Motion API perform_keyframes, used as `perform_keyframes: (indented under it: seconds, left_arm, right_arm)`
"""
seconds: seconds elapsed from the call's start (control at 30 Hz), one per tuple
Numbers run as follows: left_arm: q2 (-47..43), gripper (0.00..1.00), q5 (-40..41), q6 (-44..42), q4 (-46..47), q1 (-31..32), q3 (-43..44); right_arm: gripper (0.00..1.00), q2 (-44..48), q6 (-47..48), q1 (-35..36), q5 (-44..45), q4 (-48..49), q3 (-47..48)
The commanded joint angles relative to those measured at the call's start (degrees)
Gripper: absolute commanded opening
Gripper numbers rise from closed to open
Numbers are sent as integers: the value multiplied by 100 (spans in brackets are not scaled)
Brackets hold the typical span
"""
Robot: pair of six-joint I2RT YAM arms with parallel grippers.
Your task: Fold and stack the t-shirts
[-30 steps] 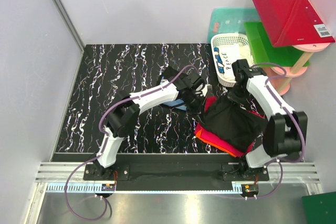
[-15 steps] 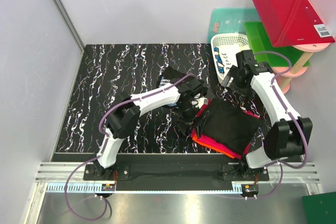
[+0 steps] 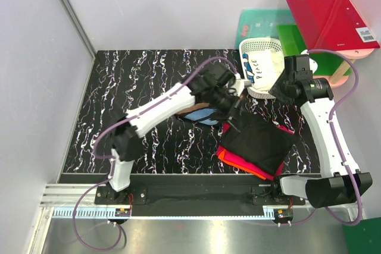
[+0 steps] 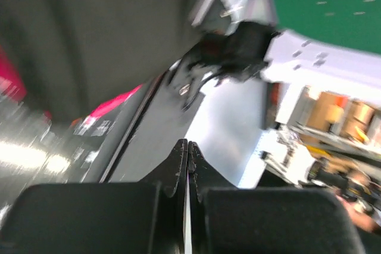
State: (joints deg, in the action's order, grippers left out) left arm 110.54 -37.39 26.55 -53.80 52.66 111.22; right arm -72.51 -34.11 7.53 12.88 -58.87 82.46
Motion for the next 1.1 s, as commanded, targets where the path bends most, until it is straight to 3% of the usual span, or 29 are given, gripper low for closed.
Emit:
perform_keyframes:
  seconds: [0.0,0.1,0.3,0.47,0.73,1.0,1.07]
  left_arm:
    - [1213,0,-1453,717,797,323,252]
    - [1549,0,-1937,1263,1518,499,67]
    - [1962,0,-2141,2002,2320,570,-381]
    - [2147,0,-2317,2539,2813,578,-1181]
    - [2235,0,-2475,2970,2858,666,-2516]
    - [2077,0,-2466,2742,2814,798,-2755]
    - [1954,0,-2624,2350,2718,824,-2484]
  right_arm:
    - [16,-34,97,-24,171,130,332]
    - [2,-149,106,-24,153,130,455]
    - [4,-185,141,-24,153,148,439]
    - [14,-114,106,-32,144,157,272]
    - [19,-35,80,-32,48,183,-54]
    - [21,-35,62,-32,-189,218,-168]
    - [36,0,88,-32,-382,244,-133]
